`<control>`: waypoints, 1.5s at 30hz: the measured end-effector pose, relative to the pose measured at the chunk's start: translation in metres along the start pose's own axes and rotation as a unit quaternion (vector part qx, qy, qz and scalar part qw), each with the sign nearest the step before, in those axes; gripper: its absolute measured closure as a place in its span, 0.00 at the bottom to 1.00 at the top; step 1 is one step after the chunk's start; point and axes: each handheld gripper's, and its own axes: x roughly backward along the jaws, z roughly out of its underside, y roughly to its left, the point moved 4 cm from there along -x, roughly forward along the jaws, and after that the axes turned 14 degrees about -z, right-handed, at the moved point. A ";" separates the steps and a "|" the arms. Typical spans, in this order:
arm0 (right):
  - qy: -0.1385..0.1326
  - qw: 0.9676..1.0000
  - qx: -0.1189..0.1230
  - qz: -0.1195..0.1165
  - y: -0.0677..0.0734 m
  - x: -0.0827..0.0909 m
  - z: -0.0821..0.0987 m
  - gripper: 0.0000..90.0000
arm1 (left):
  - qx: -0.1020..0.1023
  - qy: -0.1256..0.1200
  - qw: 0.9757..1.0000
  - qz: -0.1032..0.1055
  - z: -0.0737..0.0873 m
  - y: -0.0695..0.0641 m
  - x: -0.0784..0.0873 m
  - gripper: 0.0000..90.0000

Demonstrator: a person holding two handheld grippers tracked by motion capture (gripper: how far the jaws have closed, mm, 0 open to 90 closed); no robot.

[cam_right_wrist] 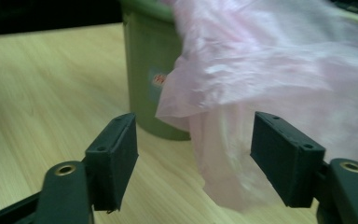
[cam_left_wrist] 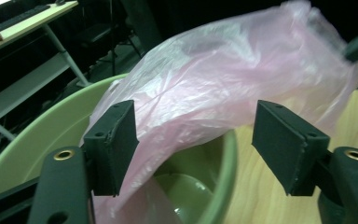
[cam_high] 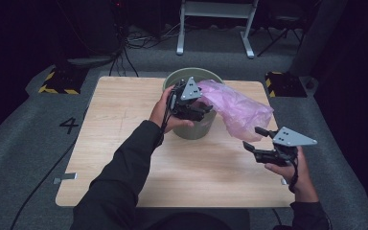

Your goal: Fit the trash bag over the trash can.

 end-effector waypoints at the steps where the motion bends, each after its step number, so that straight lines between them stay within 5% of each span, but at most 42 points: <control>1: 0.007 1.000 0.003 -0.002 0.000 -0.006 0.001 0.39 | 0.002 -0.001 1.000 0.007 -0.001 -0.002 0.002 0.32; 8: -0.027 1.000 0.004 -0.003 -0.006 -0.024 -0.009 0.65 | -0.019 -0.012 0.999 0.029 -0.007 -0.025 0.010 0.27; 15: -0.037 0.998 0.056 -0.011 0.005 -0.029 -0.033 0.98 | -0.040 -0.011 0.997 0.062 0.007 -0.057 0.013 0.26; 22: -0.050 0.996 0.070 -0.016 0.011 -0.029 -0.058 0.99 | -0.030 -0.009 0.997 0.069 0.023 -0.074 0.017 0.23; 26: -0.056 0.996 0.070 -0.027 0.018 -0.034 -0.067 0.99 | -0.018 -0.002 0.998 0.054 0.025 -0.076 0.013 0.23; 34: -0.068 0.995 0.066 -0.032 0.027 -0.035 -0.077 0.97 | -0.028 -0.005 1.000 0.011 0.032 -0.063 0.011 0.72; 40: -0.075 0.994 0.064 -0.038 0.029 -0.033 -0.080 0.97 | -0.035 -0.024 0.999 0.017 0.031 -0.061 0.016 0.96; 42: -0.075 0.994 0.065 -0.036 0.029 -0.033 -0.081 0.98 | -0.031 -0.027 0.999 0.019 0.031 -0.062 0.017 0.91; 45: -0.073 0.995 0.065 -0.033 0.028 -0.033 -0.081 0.99 | -0.020 -0.022 0.999 0.027 0.031 -0.068 0.017 0.49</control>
